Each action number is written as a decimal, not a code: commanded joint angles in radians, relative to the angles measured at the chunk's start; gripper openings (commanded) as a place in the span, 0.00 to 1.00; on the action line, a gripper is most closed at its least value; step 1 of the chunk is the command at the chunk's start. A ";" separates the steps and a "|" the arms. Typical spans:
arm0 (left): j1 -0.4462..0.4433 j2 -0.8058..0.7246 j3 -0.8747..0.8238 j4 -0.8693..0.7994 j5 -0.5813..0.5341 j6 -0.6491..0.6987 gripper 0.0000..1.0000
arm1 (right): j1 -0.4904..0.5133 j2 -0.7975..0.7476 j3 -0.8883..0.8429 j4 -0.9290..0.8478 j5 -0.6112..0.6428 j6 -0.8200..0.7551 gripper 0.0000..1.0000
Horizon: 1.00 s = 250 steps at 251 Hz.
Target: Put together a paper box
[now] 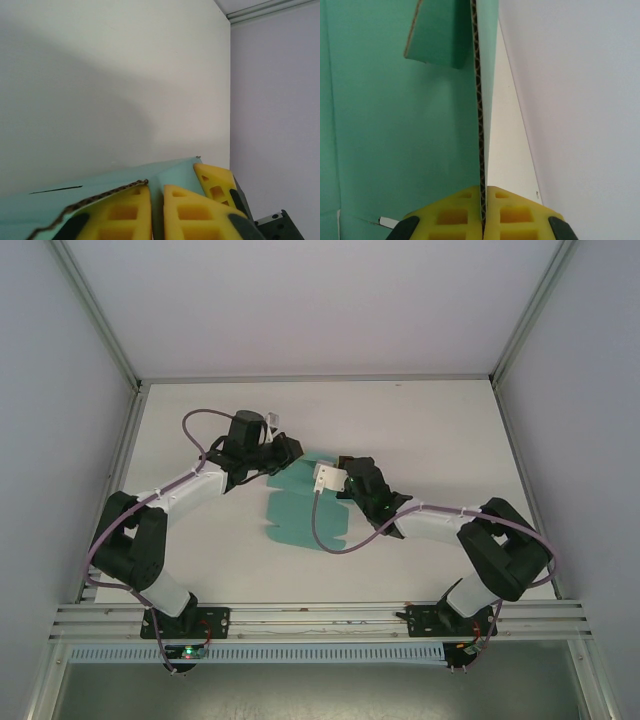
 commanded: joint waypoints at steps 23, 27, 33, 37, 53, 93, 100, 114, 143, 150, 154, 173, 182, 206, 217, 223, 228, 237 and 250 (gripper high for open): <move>-0.021 -0.010 0.004 0.047 -0.005 -0.004 0.00 | 0.022 -0.046 -0.022 0.008 -0.100 0.025 0.00; -0.021 -0.009 0.007 0.044 -0.004 -0.006 0.00 | 0.023 -0.045 -0.023 0.003 -0.100 0.024 0.00; -0.022 -0.005 0.010 0.039 -0.005 -0.006 0.00 | 0.023 -0.047 -0.022 -0.003 -0.102 0.023 0.00; -0.021 -0.004 0.013 0.036 -0.002 -0.004 0.00 | 0.023 -0.047 -0.023 -0.004 -0.102 0.024 0.00; -0.021 0.005 0.024 0.029 0.011 0.000 0.00 | 0.024 -0.048 -0.023 -0.004 -0.094 0.023 0.00; -0.023 -0.016 0.054 -0.070 -0.008 0.115 0.52 | 0.016 -0.062 -0.030 -0.003 -0.083 0.037 0.00; -0.023 -0.027 0.056 -0.105 -0.029 0.144 0.62 | 0.010 -0.067 -0.031 -0.001 -0.084 0.048 0.00; -0.022 -0.057 0.060 -0.194 -0.085 0.198 0.78 | -0.005 -0.079 -0.035 -0.001 -0.085 0.073 0.00; -0.023 -0.165 0.014 -0.326 -0.244 0.310 1.00 | -0.049 -0.110 -0.048 -0.014 -0.115 0.134 0.00; -0.021 -0.198 -0.008 -0.343 -0.295 0.324 1.00 | -0.062 -0.118 -0.052 -0.019 -0.131 0.145 0.00; -0.021 -0.218 -0.023 -0.352 -0.324 0.332 1.00 | -0.069 -0.123 -0.056 -0.018 -0.138 0.154 0.00; -0.015 -0.310 -0.098 -0.377 -0.445 0.361 1.00 | -0.107 -0.150 -0.072 -0.018 -0.193 0.203 0.00; -0.009 -0.350 -0.138 -0.385 -0.491 0.365 1.00 | -0.121 -0.162 -0.078 -0.021 -0.222 0.218 0.00; 0.029 -0.428 -0.238 -0.355 -0.531 0.372 1.00 | -0.147 -0.190 -0.093 -0.031 -0.277 0.236 0.00; 0.046 -0.449 -0.266 -0.338 -0.523 0.377 1.00 | -0.157 -0.198 -0.094 -0.032 -0.289 0.250 0.00; 0.052 -0.458 -0.281 -0.329 -0.525 0.379 1.00 | -0.161 -0.202 -0.095 -0.034 -0.297 0.258 0.00; 0.057 -0.465 -0.290 -0.322 -0.530 0.375 1.00 | -0.166 -0.206 -0.095 -0.035 -0.305 0.265 0.00; 0.065 -0.473 -0.304 -0.303 -0.527 0.375 1.00 | -0.173 -0.212 -0.096 -0.041 -0.319 0.273 0.00; 0.068 -0.475 -0.318 -0.275 -0.528 0.385 1.00 | -0.177 -0.217 -0.100 -0.044 -0.334 0.278 0.00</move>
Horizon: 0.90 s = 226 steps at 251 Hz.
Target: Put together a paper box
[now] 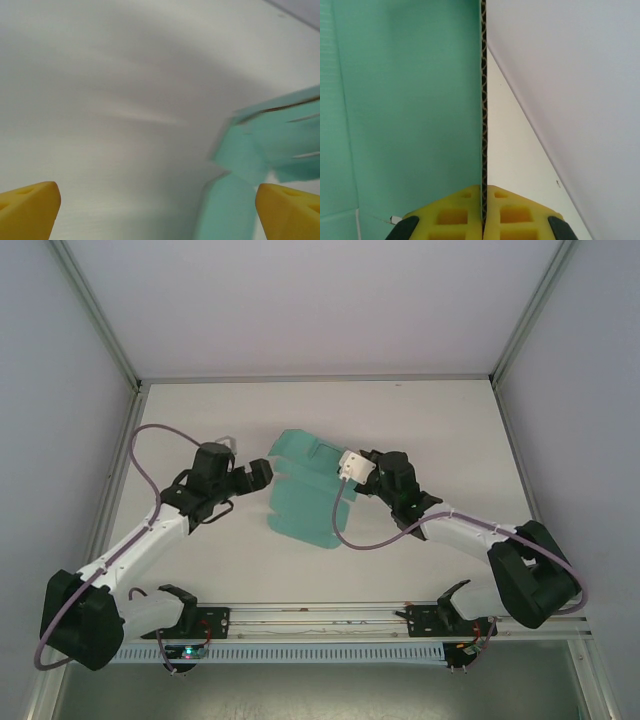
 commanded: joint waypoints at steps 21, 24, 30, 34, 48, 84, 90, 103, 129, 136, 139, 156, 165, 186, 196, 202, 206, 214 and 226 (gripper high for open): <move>0.026 -0.001 -0.041 0.059 -0.094 0.046 1.00 | -0.018 -0.038 -0.029 -0.010 -0.117 0.071 0.00; 0.026 0.006 -0.041 0.066 -0.094 0.047 1.00 | -0.019 -0.039 -0.029 -0.010 -0.120 0.074 0.00; 0.029 0.017 -0.041 0.076 -0.088 0.046 1.00 | -0.019 -0.041 -0.028 -0.010 -0.124 0.079 0.00; 0.031 0.026 -0.039 0.081 -0.081 0.047 1.00 | -0.021 -0.042 -0.027 -0.011 -0.128 0.083 0.00; 0.034 0.061 -0.028 0.102 -0.032 0.060 1.00 | -0.025 -0.046 -0.027 -0.017 -0.140 0.088 0.00; 0.034 0.130 -0.046 0.227 0.140 0.084 0.99 | -0.030 -0.043 -0.027 -0.017 -0.154 0.098 0.00; 0.034 0.135 -0.055 0.257 0.158 0.084 0.99 | -0.032 -0.043 -0.026 -0.017 -0.157 0.101 0.00; 0.034 0.143 -0.069 0.318 0.204 0.085 0.98 | -0.032 -0.039 -0.023 -0.019 -0.162 0.105 0.00; 0.033 0.145 -0.098 0.423 0.282 0.082 0.97 | -0.034 -0.033 -0.023 -0.029 -0.167 0.109 0.00; 0.033 0.146 -0.105 0.444 0.290 0.082 0.97 | -0.033 -0.032 -0.024 -0.028 -0.169 0.112 0.00; 0.033 0.145 -0.110 0.453 0.295 0.081 0.97 | -0.032 -0.031 -0.022 -0.027 -0.171 0.113 0.00; 0.033 0.146 -0.124 0.490 0.321 0.090 0.97 | -0.034 -0.027 -0.020 -0.028 -0.177 0.120 0.00; 0.033 0.150 -0.123 0.491 0.331 0.093 0.97 | -0.034 -0.026 -0.019 -0.028 -0.183 0.122 0.00; 0.030 0.166 -0.131 0.526 0.377 0.106 0.95 | -0.034 -0.020 -0.017 -0.031 -0.199 0.124 0.00; 0.025 0.176 -0.137 0.557 0.400 0.106 0.94 | -0.034 -0.017 -0.012 -0.032 -0.209 0.125 0.00; 0.026 0.183 -0.139 0.573 0.412 0.107 0.92 | -0.034 -0.014 -0.011 -0.034 -0.214 0.127 0.00; 0.026 0.188 -0.141 0.582 0.416 0.105 0.91 | -0.034 -0.013 -0.010 -0.035 -0.218 0.130 0.00; 0.026 0.196 -0.140 0.597 0.425 0.102 0.89 | -0.034 -0.012 -0.008 -0.035 -0.226 0.134 0.00; 0.023 0.209 -0.143 0.627 0.439 0.098 0.87 | -0.035 -0.010 -0.007 -0.028 -0.238 0.137 0.00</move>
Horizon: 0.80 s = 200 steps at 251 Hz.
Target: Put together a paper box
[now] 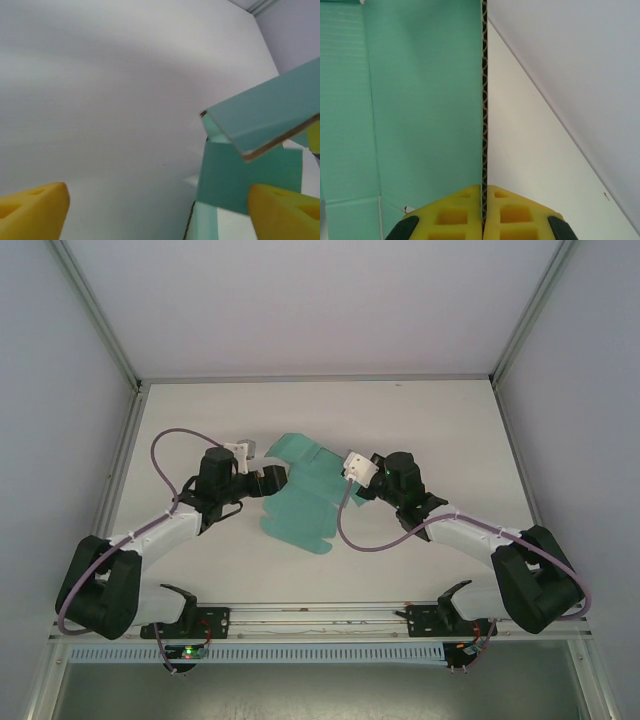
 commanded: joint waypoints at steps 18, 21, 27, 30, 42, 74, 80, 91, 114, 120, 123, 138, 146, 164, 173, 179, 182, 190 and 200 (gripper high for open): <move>-0.007 0.056 -0.016 0.188 0.106 0.007 0.83 | -0.004 0.015 0.015 -0.001 -0.084 0.041 0.00; -0.008 0.061 -0.016 0.196 0.112 0.006 0.81 | -0.005 0.014 0.016 0.000 -0.082 0.043 0.00; -0.009 0.072 -0.015 0.212 0.123 0.001 0.78 | -0.006 0.014 0.017 0.000 -0.087 0.046 0.00; -0.009 0.078 -0.014 0.220 0.125 -0.004 0.77 | -0.006 0.014 0.018 0.000 -0.088 0.048 0.00; -0.010 0.100 -0.011 0.242 0.137 -0.019 0.71 | -0.008 0.011 0.018 0.000 -0.094 0.050 0.00; -0.023 0.158 0.005 0.285 0.164 -0.037 0.57 | -0.020 0.004 0.014 0.009 -0.130 0.076 0.00; -0.025 0.168 0.007 0.295 0.169 -0.042 0.52 | -0.024 0.002 0.014 0.011 -0.139 0.080 0.00; -0.027 0.181 0.011 0.303 0.179 -0.049 0.43 | -0.027 0.000 0.015 0.012 -0.139 0.085 0.00; -0.033 0.189 0.021 0.302 0.186 -0.051 0.23 | -0.031 -0.002 0.013 0.012 -0.134 0.084 0.00; -0.035 0.187 0.020 0.297 0.179 -0.046 0.18 | -0.032 -0.001 0.012 0.012 -0.131 0.085 0.00; -0.036 0.185 0.020 0.293 0.173 -0.043 0.15 | -0.032 -0.001 0.012 0.014 -0.130 0.085 0.00; -0.038 0.173 0.022 0.264 0.143 -0.028 0.05 | -0.034 0.000 0.012 0.012 -0.127 0.083 0.00; -0.040 0.167 0.025 0.244 0.131 -0.019 0.00 | -0.033 -0.001 0.012 0.011 -0.126 0.083 0.00; -0.043 0.150 0.029 0.196 0.102 -0.004 0.00 | -0.033 -0.003 0.012 0.008 -0.122 0.077 0.00; -0.044 0.144 0.032 0.178 0.091 0.004 0.00 | -0.034 -0.003 0.013 0.007 -0.117 0.072 0.00; -0.045 0.139 0.032 0.169 0.086 0.006 0.00 | -0.034 -0.003 0.015 0.004 -0.114 0.068 0.00; -0.045 0.137 0.032 0.165 0.084 0.008 0.00 | -0.033 -0.003 0.016 0.002 -0.111 0.065 0.00; -0.044 0.130 0.032 0.157 0.080 0.011 0.01 | -0.033 -0.003 0.018 -0.002 -0.107 0.064 0.00; -0.043 0.123 0.031 0.151 0.076 0.016 0.09 | -0.034 -0.005 0.020 -0.007 -0.099 0.059 0.00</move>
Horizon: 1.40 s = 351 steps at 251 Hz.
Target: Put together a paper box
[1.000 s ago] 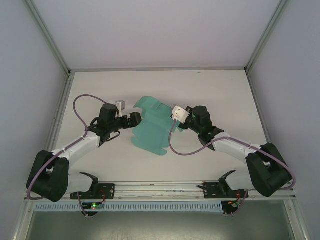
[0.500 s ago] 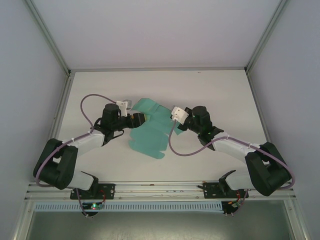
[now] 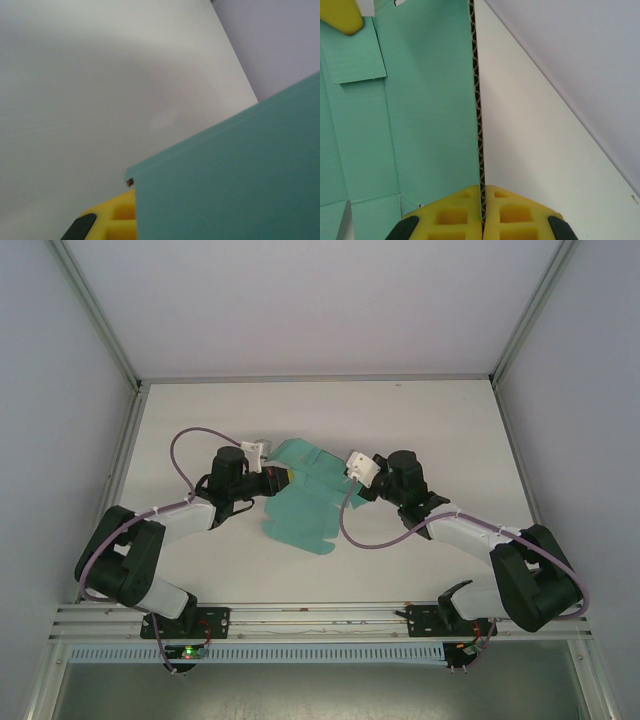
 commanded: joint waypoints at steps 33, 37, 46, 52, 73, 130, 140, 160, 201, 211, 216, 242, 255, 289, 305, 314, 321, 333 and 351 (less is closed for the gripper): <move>-0.009 -0.075 0.019 -0.112 -0.081 0.071 0.45 | 0.004 -0.025 0.028 -0.014 0.016 -0.016 0.00; -0.009 -0.081 0.019 -0.121 -0.088 0.073 0.48 | 0.006 -0.026 0.030 -0.018 0.021 -0.020 0.00; -0.009 -0.095 0.020 -0.146 -0.105 0.080 0.61 | 0.009 -0.030 0.033 -0.028 0.034 -0.031 0.00; -0.009 -0.106 0.022 -0.168 -0.118 0.089 0.66 | 0.014 -0.033 0.037 -0.035 0.045 -0.038 0.00; -0.009 -0.154 0.024 -0.243 -0.158 0.118 0.86 | 0.027 -0.041 0.048 -0.064 0.085 -0.058 0.00; -0.008 -0.331 0.024 -0.445 -0.315 0.147 1.00 | 0.053 -0.027 0.055 -0.074 0.185 -0.127 0.00; -0.008 -0.370 0.025 -0.477 -0.335 0.147 1.00 | 0.062 -0.014 0.061 -0.074 0.216 -0.144 0.00; -0.009 -0.443 0.039 -0.550 -0.392 0.134 1.00 | 0.083 0.021 0.074 -0.077 0.275 -0.191 0.00; -0.006 -0.552 0.084 -0.705 -0.550 0.067 1.00 | 0.139 0.117 0.095 -0.011 0.416 -0.308 0.00; -0.003 -0.554 0.102 -0.740 -0.593 0.051 1.00 | 0.152 0.141 0.096 0.028 0.444 -0.338 0.00; 0.001 -0.551 0.112 -0.756 -0.609 0.046 1.00 | 0.160 0.152 0.095 0.044 0.457 -0.352 0.00; 0.043 -0.497 0.163 -0.812 -0.661 0.010 1.00 | 0.192 0.206 0.096 0.107 0.505 -0.427 0.00; 0.078 -0.449 0.181 -0.799 -0.639 -0.001 1.00 | 0.204 0.226 0.093 0.146 0.512 -0.456 0.00; 0.173 -0.275 0.234 -0.724 -0.477 -0.028 1.00 | 0.229 0.250 0.070 0.249 0.526 -0.509 0.00; 0.188 -0.195 0.251 -0.666 -0.411 -0.023 1.00 | 0.236 0.249 0.073 0.246 0.535 -0.518 0.00; 0.192 -0.152 0.262 -0.642 -0.399 -0.020 1.00 | 0.238 0.246 0.071 0.245 0.532 -0.521 0.00; 0.195 -0.118 0.274 -0.635 -0.392 -0.017 1.00 | 0.238 0.244 0.068 0.246 0.530 -0.519 0.00; 0.197 -0.062 0.297 -0.630 -0.378 0.000 1.00 | 0.239 0.239 0.067 0.244 0.527 -0.512 0.00; 0.202 0.018 0.324 -0.623 -0.349 0.008 1.00 | 0.239 0.226 0.064 0.235 0.514 -0.499 0.00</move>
